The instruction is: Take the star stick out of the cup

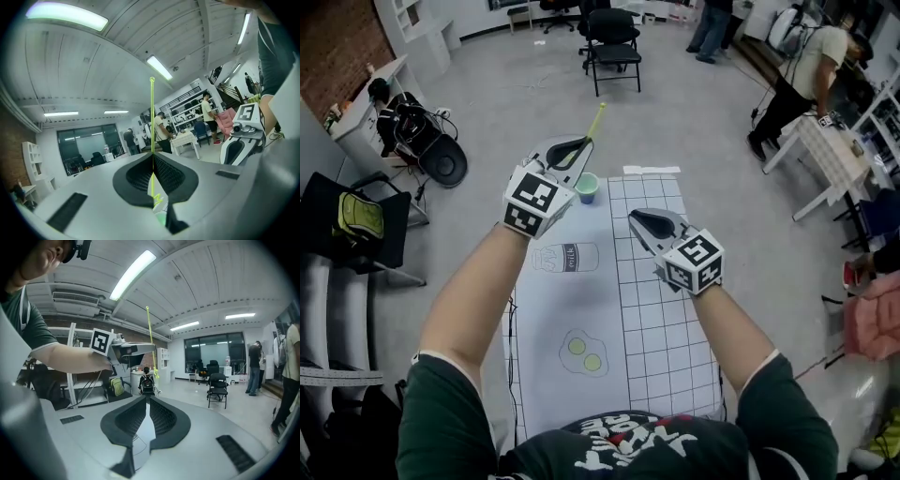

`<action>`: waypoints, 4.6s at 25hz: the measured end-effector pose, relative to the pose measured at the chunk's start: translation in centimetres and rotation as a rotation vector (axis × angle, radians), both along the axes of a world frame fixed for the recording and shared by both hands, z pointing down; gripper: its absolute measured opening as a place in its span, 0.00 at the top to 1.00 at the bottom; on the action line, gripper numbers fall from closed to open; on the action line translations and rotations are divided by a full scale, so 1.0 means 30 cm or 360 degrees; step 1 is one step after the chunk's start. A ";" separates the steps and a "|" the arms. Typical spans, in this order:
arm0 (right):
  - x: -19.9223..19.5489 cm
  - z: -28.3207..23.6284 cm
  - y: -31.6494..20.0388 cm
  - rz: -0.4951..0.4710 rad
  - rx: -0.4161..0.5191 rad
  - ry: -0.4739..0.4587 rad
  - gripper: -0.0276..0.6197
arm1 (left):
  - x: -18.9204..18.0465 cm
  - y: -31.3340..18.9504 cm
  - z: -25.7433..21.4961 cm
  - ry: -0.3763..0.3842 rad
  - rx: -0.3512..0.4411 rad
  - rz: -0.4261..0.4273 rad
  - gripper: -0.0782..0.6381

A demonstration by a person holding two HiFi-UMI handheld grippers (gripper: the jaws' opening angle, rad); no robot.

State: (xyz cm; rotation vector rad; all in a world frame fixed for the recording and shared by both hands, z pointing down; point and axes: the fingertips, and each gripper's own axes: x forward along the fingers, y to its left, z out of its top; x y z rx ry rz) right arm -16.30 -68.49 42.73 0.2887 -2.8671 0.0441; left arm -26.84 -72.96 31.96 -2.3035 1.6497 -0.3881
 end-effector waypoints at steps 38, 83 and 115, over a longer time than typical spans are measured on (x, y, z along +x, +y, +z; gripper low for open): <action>0.541 -0.410 0.648 -0.0178 0.0311 0.0111 0.90 | 0.334 1.025 -0.232 0.0292 -0.0175 -0.0296 0.88; 0.559 0.475 1.119 -0.0339 -0.0375 0.0564 0.90 | 0.676 1.505 0.933 0.0932 -0.1439 0.0022 0.88; 0.577 0.539 1.143 -0.0260 -0.0572 0.0456 0.91 | 0.706 1.536 0.975 0.1141 -0.1647 -0.0005 0.88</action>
